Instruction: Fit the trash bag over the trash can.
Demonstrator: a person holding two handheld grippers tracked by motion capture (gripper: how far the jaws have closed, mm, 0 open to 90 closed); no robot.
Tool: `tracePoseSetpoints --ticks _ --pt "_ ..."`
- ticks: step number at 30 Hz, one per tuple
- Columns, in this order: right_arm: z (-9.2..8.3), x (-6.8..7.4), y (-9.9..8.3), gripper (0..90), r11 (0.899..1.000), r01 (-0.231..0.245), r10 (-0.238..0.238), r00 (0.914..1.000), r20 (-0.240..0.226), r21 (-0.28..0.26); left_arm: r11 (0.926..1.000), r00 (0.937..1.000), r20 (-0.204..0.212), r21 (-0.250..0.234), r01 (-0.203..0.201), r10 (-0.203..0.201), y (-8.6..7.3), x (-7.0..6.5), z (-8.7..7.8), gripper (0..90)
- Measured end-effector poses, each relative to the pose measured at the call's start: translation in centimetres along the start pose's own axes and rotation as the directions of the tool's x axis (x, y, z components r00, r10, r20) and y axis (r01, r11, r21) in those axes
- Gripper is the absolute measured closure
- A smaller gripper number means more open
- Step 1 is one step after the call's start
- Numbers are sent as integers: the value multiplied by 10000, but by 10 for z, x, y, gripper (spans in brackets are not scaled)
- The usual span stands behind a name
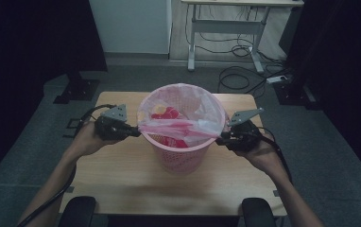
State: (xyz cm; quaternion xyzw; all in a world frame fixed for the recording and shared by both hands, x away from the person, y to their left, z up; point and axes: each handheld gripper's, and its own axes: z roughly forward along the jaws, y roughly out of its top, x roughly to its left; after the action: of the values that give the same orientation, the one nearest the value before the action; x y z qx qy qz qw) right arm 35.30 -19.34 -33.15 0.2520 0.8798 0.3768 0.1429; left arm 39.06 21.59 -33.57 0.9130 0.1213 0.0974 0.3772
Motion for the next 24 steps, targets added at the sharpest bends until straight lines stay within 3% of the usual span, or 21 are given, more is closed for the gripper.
tracePoseSetpoints --ticks 3,5,8,13,18,20,22,24 --pt "3 1 3 723 9997 169 -175 9993 344 166 9999 9999 168 -159 37 -34 -2 -1 8 895" --pt "4 0 3 727 9998 89 -94 9993 356 165 9999 9999 53 -112 -93 94 0 -4 10 897" --pt "4 -1 2 758 9998 117 -124 9990 426 176 9990 9991 -144 180 -406 409 3 -6 6 894" --pt "10 -2 0 839 9979 186 -227 9975 665 622 9980 9978 -221 130 -621 624 12 -9 -3 868" --pt "13 -1 -1 841 9976 235 -287 9964 796 649 9987 9987 -130 -65 -497 496 9 -10 -1 866" --pt "12 -1 0 778 9977 244 -288 9971 704 637 9988 9984 -265 30 -495 495 5 -11 2 887" --pt "8 -3 0 645 9990 154 -164 9996 234 427 9981 9983 -190 286 -554 559 3 -12 5 894" --pt "2 -4 0 569 9998 100 -100 10000 -1 158 9972 9977 -152 367 -649 655 2 -12 6 893"
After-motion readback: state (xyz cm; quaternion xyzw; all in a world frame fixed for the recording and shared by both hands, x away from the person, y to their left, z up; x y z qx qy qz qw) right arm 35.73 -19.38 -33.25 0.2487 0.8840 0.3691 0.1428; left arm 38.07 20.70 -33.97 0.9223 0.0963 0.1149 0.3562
